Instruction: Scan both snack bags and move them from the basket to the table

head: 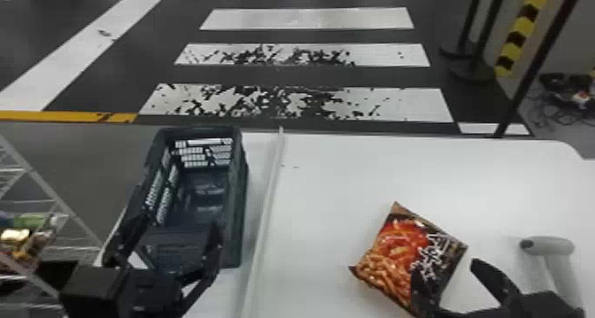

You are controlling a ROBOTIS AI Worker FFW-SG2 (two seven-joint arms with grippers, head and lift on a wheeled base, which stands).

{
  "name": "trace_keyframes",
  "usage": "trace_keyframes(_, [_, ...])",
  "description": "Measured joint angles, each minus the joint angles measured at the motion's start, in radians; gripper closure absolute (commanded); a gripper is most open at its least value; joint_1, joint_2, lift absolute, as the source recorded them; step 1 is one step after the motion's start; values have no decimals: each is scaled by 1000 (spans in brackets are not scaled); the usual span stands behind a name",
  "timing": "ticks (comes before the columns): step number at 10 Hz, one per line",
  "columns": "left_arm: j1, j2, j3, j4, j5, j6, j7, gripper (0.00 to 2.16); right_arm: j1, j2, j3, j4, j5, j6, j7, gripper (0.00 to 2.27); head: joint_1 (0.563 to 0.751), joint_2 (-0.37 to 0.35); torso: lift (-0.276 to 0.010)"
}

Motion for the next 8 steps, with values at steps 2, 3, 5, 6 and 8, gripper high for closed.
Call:
trace_keyframes(2, [11,1,-1,23,12,-30,-14,87,-18,0,1,-30,38,139,70,63,695,129,-98])
trace_keyframes(3, [13,3,-1,26,19,-31,-20,87,-31,0,17,-54,79,214,84,63,695,135,-98])
trace_keyframes(5, [12,4,2,41,38,-31,-33,87,-66,-1,101,-113,182,404,88,63,695,163,-98])
trace_keyframes(6, [11,4,3,51,42,-34,-35,87,-84,-1,148,-135,228,483,86,63,695,192,-98])
trace_keyframes(8, [6,4,9,76,63,-43,-57,87,-117,0,229,-142,336,565,82,63,695,224,-98])
